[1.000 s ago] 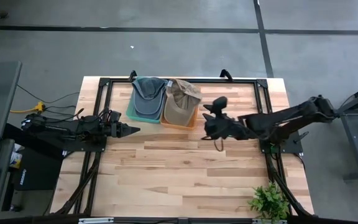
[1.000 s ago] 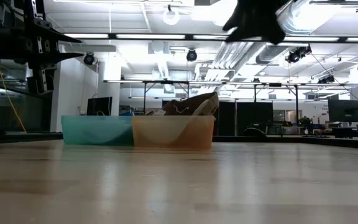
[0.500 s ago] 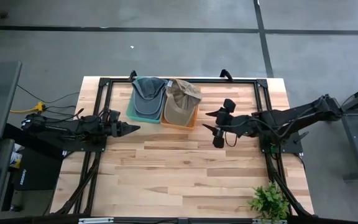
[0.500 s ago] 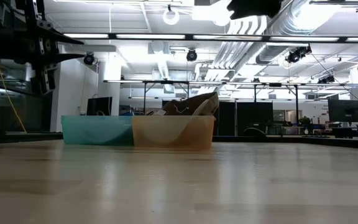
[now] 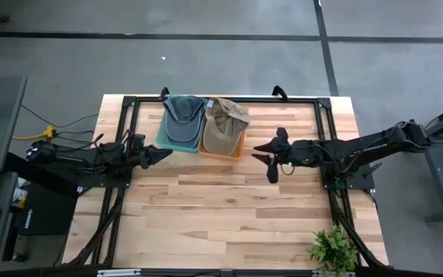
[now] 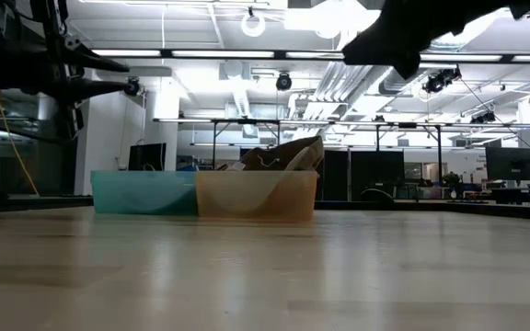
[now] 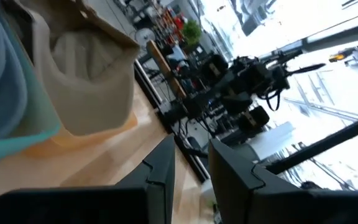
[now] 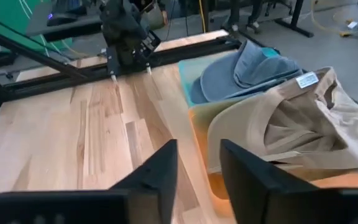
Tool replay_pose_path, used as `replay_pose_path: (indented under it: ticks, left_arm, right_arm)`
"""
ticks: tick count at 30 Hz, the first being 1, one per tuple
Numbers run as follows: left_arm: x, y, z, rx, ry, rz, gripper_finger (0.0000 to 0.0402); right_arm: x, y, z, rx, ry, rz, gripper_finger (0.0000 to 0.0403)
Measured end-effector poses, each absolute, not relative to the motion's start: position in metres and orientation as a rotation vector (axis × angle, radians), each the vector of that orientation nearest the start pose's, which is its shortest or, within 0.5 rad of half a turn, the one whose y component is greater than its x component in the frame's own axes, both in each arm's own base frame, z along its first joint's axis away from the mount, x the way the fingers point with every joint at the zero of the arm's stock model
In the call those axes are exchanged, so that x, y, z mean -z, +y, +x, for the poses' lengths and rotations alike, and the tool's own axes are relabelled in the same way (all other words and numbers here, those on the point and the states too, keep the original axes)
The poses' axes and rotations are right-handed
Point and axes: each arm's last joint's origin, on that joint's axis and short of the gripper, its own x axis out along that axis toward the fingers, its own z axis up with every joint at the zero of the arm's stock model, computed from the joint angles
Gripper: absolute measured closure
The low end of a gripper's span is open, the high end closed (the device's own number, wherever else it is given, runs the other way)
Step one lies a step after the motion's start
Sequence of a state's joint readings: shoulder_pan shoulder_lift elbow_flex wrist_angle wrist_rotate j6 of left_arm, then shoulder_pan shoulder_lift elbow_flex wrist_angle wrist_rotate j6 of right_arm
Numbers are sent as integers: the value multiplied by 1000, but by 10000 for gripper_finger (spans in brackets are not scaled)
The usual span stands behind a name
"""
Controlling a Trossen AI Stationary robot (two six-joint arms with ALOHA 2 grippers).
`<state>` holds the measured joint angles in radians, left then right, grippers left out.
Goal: Pick & Place hat
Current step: Return to Home Position
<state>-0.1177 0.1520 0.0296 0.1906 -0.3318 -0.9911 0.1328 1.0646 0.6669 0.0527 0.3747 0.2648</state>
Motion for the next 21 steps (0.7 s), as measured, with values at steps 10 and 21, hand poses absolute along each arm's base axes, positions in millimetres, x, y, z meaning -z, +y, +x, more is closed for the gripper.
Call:
replay_pose_path:
  ticks: [10,21]
  left_arm:
    - [-194,-5,103,-42,-249,-828,324]
    - [-208,-7,99,75,-386,-697,324]
  right_arm:
    - [-237,-2,184,282,134,235,393]
    - [-229,-18,137,259,-39,295,400]
